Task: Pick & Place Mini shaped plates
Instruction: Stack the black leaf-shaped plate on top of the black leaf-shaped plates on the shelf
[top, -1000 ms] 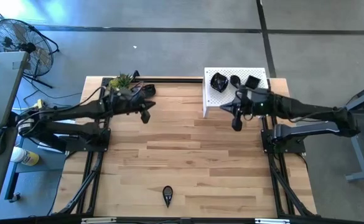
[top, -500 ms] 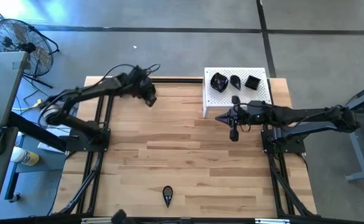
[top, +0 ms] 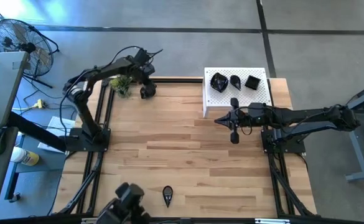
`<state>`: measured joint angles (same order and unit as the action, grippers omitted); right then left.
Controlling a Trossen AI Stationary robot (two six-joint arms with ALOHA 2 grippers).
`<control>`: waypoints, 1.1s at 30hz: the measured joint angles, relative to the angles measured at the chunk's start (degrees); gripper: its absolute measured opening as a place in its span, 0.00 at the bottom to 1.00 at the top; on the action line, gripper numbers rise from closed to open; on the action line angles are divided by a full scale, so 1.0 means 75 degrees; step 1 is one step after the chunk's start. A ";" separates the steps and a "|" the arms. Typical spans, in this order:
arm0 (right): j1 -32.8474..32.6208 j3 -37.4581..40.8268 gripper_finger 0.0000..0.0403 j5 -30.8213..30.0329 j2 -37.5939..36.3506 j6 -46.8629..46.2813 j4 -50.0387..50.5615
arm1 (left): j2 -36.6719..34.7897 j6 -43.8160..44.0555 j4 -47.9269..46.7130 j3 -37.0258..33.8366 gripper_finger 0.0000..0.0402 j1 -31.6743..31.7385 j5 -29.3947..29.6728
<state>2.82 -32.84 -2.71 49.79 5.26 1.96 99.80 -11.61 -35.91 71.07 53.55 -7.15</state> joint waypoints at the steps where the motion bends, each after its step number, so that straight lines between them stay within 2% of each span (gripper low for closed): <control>1: 0.0001 0.0002 0.00 0.0001 0.0000 0.0000 0.0000 | 0.0160 -0.0124 -0.0127 0.0142 0.39 0.0079 -0.0001; 9: 0.0001 0.0000 0.00 -0.0008 0.0002 0.0017 0.0003 | 0.1149 -0.1067 -0.0543 0.0847 0.39 0.0497 0.0083; 14: 0.0004 0.0000 0.00 -0.0016 0.0002 0.0020 -0.0010 | 0.1419 -0.1549 -0.0557 0.0842 0.39 0.0616 0.0185; 17: 0.0004 0.0000 0.00 -0.0016 0.0002 0.0049 -0.0015 | 0.1572 -0.1622 -0.0579 0.0845 0.38 0.0615 -0.0021; 22: 0.0004 0.0000 0.00 -0.0018 0.0002 0.0102 -0.0070 | 0.1786 -0.1943 -0.0765 0.0842 0.27 0.0607 -0.0520; 28: 0.0004 -0.0003 0.00 -0.0016 0.0002 0.0102 -0.0134 | 0.1796 -0.2425 -0.0890 0.0848 0.05 0.0454 -0.0567; 30: 0.0004 -0.0003 0.00 -0.0016 0.0002 0.0102 -0.0131 | 0.1774 -0.2418 -0.1205 0.0963 0.02 0.0458 -0.0571; 33: 0.0004 -0.0004 0.00 -0.0017 0.0001 0.0080 -0.0134 | 0.1773 -0.2320 -0.1886 0.1343 0.03 0.0440 -0.0358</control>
<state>2.85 -32.87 -2.84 49.80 5.85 0.95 113.10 -29.01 -50.05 81.14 56.85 -9.83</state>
